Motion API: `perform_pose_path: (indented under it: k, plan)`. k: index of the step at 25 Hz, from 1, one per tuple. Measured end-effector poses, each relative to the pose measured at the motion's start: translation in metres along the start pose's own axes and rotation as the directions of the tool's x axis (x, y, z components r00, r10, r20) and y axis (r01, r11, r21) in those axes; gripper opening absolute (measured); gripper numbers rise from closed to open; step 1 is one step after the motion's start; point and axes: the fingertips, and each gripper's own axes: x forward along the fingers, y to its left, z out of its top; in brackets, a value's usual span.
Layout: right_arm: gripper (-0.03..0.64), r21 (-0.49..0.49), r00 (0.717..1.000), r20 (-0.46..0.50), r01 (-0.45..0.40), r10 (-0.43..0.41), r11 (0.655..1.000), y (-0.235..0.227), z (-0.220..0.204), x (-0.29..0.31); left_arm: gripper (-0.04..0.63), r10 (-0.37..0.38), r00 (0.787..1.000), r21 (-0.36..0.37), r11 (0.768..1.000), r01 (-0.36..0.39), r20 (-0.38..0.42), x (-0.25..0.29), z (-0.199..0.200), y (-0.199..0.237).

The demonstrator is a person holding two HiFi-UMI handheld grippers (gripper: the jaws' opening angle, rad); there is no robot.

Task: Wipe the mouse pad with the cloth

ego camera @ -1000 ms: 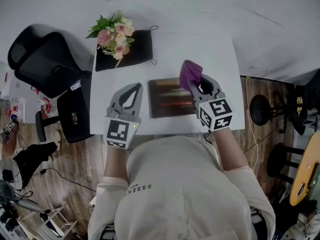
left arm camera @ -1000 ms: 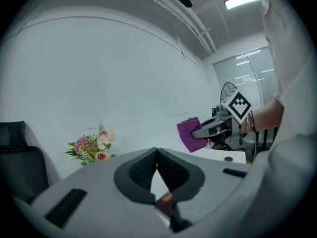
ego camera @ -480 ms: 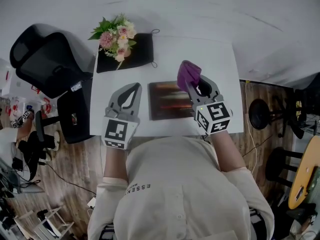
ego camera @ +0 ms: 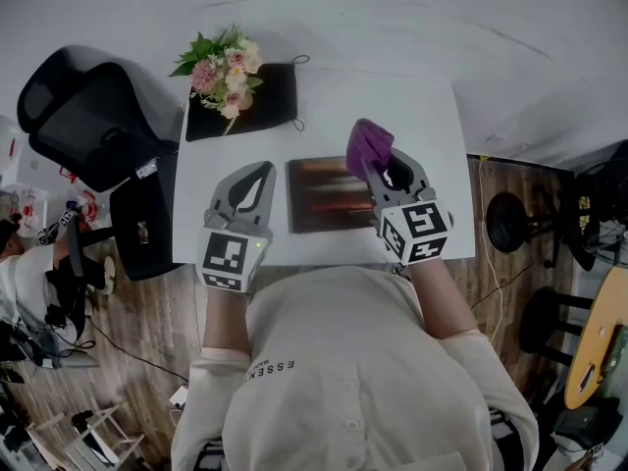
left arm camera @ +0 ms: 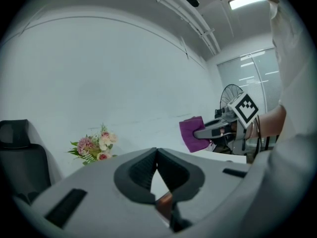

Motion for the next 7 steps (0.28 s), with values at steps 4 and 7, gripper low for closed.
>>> perform_pose_path:
  k: [4, 7]
  plan:
    - [0.094, 0.015, 1.000, 0.015, 0.004, -0.004, 1.000, -0.0025, 0.0021, -0.0038, 0.002, 0.003, 1.000, 0.001, 1.000, -0.003, -0.002, -0.0008, 0.0016, -0.0039]
    - [0.094, 0.017, 1.000, 0.018, 0.005, -0.006, 1.000, -0.0039, 0.0035, -0.0068, 0.002, 0.004, 1.000, 0.004, 1.000, -0.004, -0.001, -0.0021, 0.0035, -0.0073]
